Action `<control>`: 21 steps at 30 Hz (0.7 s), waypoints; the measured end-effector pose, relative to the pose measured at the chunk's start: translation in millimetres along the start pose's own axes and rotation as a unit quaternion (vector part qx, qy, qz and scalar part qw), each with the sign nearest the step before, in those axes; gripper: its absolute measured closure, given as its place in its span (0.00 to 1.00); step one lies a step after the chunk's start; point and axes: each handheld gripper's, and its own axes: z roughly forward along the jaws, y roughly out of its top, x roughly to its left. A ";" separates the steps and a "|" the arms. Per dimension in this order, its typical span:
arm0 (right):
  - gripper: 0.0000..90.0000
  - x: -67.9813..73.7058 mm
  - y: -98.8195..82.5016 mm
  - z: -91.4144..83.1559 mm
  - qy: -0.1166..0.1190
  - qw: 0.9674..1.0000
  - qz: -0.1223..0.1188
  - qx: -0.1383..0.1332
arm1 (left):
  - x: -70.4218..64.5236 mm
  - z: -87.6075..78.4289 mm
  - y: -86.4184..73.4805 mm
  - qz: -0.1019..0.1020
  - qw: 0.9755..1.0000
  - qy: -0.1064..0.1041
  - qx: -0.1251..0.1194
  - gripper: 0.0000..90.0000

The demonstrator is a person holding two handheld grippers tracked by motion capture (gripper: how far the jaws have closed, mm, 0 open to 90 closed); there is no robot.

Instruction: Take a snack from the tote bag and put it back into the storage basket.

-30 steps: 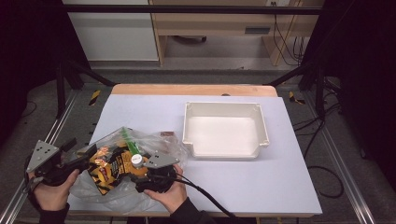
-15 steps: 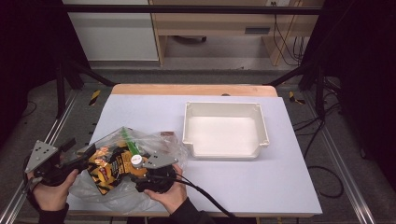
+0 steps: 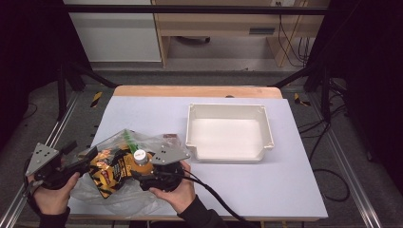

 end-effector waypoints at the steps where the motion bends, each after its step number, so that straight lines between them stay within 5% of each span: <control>1: 0.34 0.3 3.3 -1.9 0.000 1.000 -0.004 -0.001 | -0.3 0.2 0.0 0.000 1.000 -0.002 0.000 0.27; 21: 0.34 -18.5 54.2 -51.1 -0.004 0.999 -0.016 -0.036 | -0.5 -0.1 0.1 -0.001 1.000 -0.002 0.000 0.27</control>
